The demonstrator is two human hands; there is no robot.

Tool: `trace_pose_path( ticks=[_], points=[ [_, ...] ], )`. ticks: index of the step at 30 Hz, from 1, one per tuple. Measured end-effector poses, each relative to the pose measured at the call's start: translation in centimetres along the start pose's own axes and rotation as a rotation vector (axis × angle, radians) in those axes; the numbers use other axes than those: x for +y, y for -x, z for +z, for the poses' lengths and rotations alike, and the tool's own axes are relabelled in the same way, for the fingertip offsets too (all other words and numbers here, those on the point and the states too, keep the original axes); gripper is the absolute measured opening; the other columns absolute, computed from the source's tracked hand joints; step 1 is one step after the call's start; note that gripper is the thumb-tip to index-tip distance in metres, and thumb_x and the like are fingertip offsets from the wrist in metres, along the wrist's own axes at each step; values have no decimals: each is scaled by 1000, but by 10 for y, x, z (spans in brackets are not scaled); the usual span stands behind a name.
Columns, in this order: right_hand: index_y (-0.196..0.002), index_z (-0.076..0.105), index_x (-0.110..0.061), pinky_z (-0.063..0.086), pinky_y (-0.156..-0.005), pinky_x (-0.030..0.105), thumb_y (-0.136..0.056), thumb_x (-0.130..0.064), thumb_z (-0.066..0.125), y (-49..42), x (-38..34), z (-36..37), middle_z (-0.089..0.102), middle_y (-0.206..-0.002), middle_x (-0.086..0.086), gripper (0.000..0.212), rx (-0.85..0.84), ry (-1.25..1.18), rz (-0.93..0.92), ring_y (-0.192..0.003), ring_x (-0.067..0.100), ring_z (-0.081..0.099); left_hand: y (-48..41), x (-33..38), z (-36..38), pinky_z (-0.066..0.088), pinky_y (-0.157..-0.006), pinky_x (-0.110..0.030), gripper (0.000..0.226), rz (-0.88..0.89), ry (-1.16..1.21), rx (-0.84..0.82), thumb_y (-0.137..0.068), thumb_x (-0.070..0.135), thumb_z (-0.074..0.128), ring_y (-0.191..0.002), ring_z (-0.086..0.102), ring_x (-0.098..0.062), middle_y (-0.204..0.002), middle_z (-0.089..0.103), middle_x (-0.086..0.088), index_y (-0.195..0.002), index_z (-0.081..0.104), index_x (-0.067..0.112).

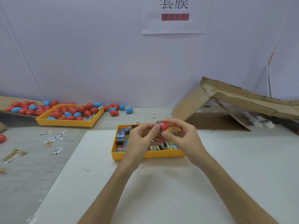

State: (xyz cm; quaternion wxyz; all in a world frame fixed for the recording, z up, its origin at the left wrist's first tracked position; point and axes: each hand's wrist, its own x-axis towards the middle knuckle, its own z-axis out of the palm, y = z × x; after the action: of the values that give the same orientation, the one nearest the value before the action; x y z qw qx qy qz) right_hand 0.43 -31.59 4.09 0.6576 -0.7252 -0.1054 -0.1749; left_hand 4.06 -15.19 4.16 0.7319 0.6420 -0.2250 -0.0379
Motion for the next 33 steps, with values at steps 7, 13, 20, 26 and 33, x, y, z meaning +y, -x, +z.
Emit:
trace_pose_path(
  ticks=[7, 13, 20, 26, 33],
  points=[
    [-110, 74, -23, 57, -70, 35, -86, -19, 77, 0, 2, 3, 74, -95, 6, 24, 31, 21, 3, -76, 20, 67, 0, 0, 1, 61, -66, -28, 48, -229, 98, -50, -92, 48, 58, -77, 75, -29, -86, 76, -21, -101, 75, 4],
    [-90, 74, -19, 59, -69, 32, -80, -20, 81, -1, 3, 0, 76, -89, 9, 13, 51, -22, 26, -82, 28, 74, 1, -3, 7, 61, -62, -27, 46, -191, -64, -5, -104, 39, 49, -68, 74, -23, -79, 76, -15, -91, 76, 3],
    [-91, 69, 2, 61, -68, 32, -79, -23, 77, -1, 3, -1, 74, -78, 12, 29, 80, -131, 39, -73, 26, 73, 0, -3, 5, 61, -70, -28, 15, 47, -76, 8, -96, 15, 67, -88, 73, -17, -96, 74, 1, -110, 71, 15],
    [-101, 72, -5, 60, -83, 38, -79, -27, 76, -2, 3, -3, 75, -97, 16, 31, 49, -214, 142, -89, 26, 72, 0, -5, 3, 60, -77, -27, 23, 147, -163, 39, -85, 14, 79, -92, 72, -12, -96, 75, 9, -104, 74, 26],
    [-124, 63, -3, 59, -75, 25, -80, -12, 74, -21, -4, -10, 73, -108, 15, 46, 68, -610, 430, -90, 23, 74, -6, -5, -5, 57, -67, -23, 13, 128, -18, 358, -101, 17, 58, -76, 71, -16, -83, 73, 2, -99, 71, 17]
  ],
)
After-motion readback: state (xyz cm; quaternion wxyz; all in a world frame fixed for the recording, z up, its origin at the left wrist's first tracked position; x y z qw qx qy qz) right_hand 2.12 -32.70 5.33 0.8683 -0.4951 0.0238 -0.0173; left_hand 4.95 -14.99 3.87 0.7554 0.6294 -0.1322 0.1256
